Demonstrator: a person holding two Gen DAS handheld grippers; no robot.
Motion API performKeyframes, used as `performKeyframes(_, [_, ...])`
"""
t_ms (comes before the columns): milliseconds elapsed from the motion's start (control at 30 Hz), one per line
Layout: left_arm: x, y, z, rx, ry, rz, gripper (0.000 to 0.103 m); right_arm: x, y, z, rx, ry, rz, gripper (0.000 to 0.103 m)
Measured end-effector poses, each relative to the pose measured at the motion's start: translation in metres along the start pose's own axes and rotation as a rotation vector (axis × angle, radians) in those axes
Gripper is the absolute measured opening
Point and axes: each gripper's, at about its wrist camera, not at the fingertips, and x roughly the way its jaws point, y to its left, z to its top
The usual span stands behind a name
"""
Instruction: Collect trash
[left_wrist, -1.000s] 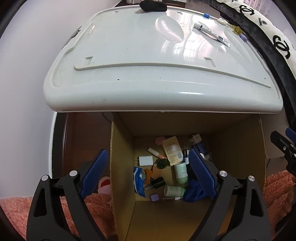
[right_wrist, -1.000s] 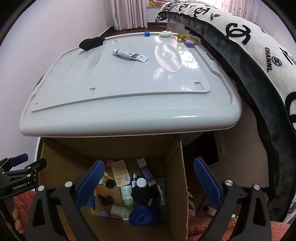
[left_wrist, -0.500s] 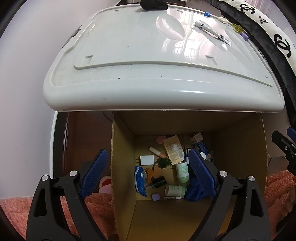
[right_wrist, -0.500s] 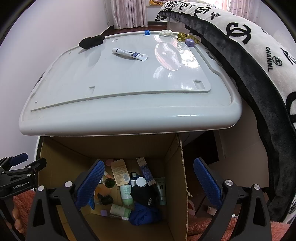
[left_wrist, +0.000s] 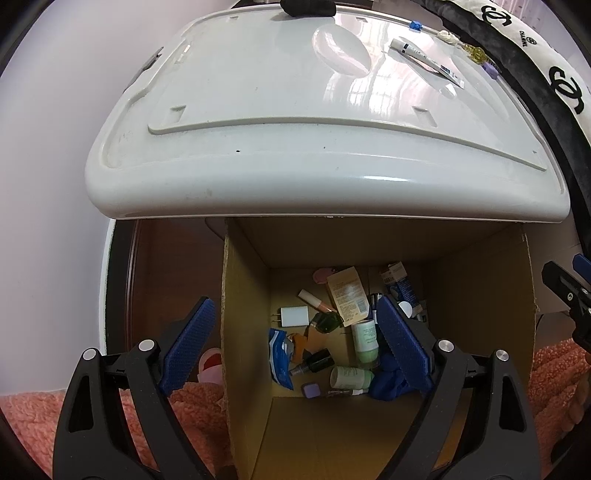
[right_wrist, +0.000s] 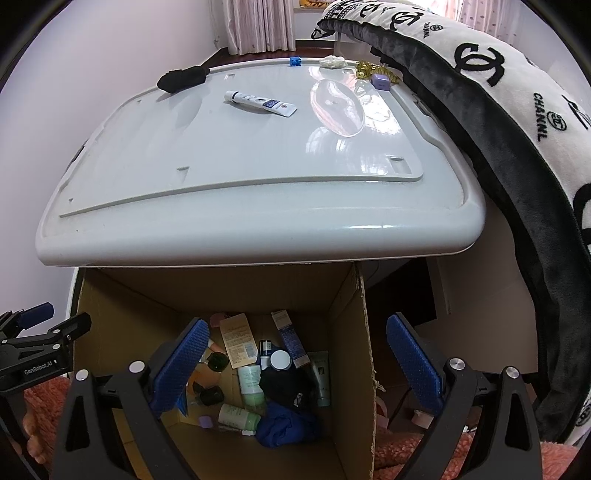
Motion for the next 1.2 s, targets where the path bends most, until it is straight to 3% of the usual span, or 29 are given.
performKeyframes(933, [-0.004,0.000,0.002,-0.004,-0.019,0.015,0.087,0.000,-0.001,-0.002,-0.004,-0.001,-0.005,0.095])
performKeyframes(1200, [-0.012,-0.011,0.000,0.072,-0.077,0.070,0.087,0.000,-0.002,-0.001,-0.009,-0.005,-0.008,0.095])
